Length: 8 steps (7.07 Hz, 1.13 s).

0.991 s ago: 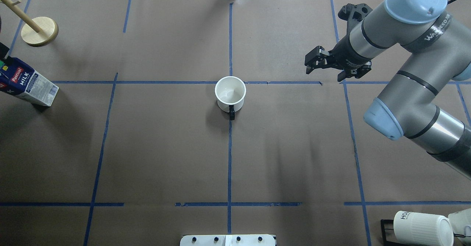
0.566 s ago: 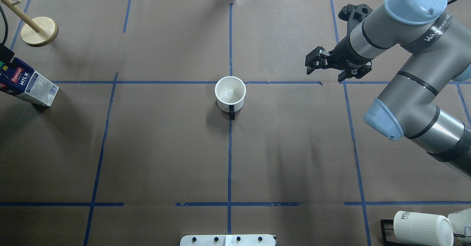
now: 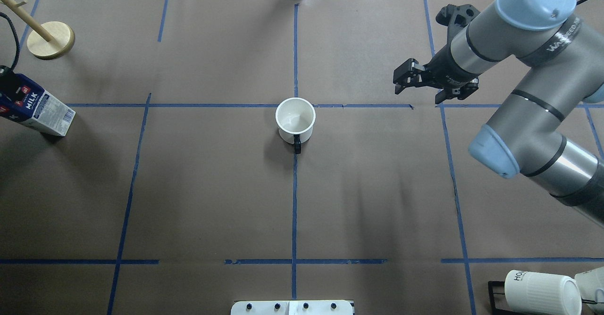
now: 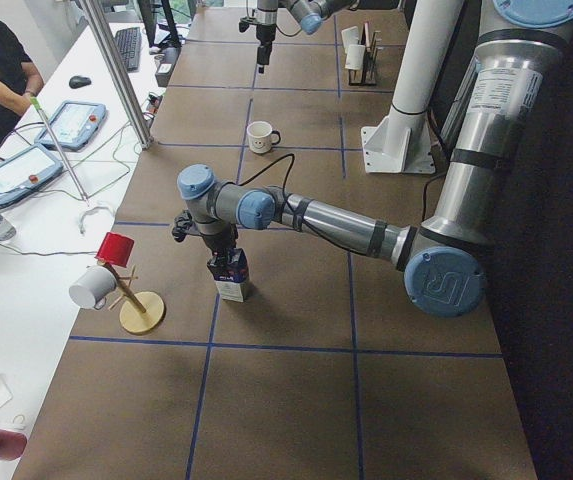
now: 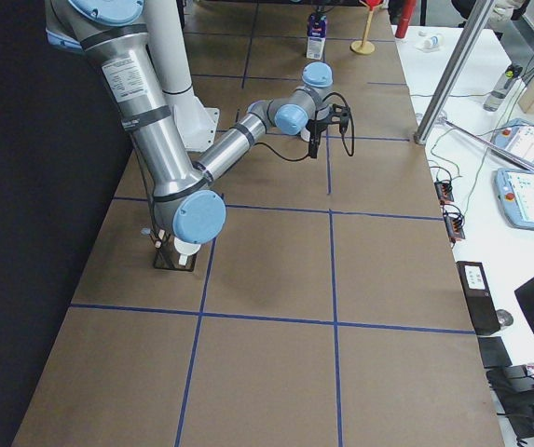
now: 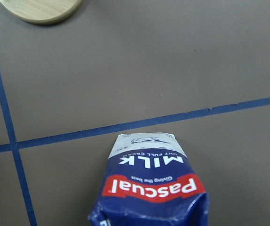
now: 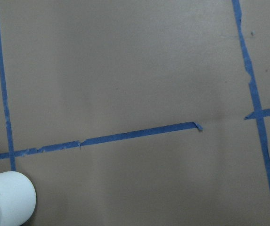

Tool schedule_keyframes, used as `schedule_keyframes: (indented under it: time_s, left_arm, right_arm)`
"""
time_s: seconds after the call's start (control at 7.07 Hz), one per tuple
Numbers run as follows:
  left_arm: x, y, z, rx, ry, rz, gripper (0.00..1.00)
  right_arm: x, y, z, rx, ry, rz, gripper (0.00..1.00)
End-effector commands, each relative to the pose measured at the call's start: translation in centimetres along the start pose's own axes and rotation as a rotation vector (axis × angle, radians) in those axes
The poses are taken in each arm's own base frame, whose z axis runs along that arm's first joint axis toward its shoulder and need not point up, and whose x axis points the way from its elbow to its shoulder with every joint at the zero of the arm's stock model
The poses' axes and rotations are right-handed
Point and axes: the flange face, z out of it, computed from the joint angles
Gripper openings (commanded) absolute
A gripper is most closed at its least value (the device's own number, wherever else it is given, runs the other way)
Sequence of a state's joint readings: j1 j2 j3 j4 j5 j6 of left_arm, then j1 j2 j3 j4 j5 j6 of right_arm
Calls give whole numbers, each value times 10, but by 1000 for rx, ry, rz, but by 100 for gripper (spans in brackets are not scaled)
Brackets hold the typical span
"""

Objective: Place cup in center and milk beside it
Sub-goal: 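Grasp the Pascual milk carton with the left gripper and lift it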

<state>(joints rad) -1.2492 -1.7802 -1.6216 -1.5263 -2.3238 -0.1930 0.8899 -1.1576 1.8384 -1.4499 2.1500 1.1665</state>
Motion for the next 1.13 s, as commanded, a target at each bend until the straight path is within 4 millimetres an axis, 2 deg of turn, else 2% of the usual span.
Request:
schedule_keyframes:
  time_s: [0.0,0.14,0.28,0.42,0.57,0.71,0.85,0.99]
  left_arm:
    - [43,-5,-46,80,15,3,5]
    - [99,-34,-92,150,53,-132,5]
    - [193,-55,-97,143,102,-185,5]
    - [298,-63,-78,104,141,-211,5]
    - [387,-70,-60,125,112,-224,5]
    - [448,-79,-46,143,83,-214,5]
    - [479,-86,-45,133,89,-232,5]
    - [499,-82,-49,128,108,-259,6]
  right_arm:
    - [63,-41,-34,38,23,24,100]
    - [121,-60,-50,48,55,-47,100]
    - [160,-71,-67,39,53,-88,100]
    - [178,-76,-80,28,34,-79,100]
    - [184,-74,-80,18,28,-80,100]
    - [187,-73,-77,14,33,-77,100]
    - [191,-74,-75,12,36,-74,100]
    - [192,-73,-74,12,35,-75,100]
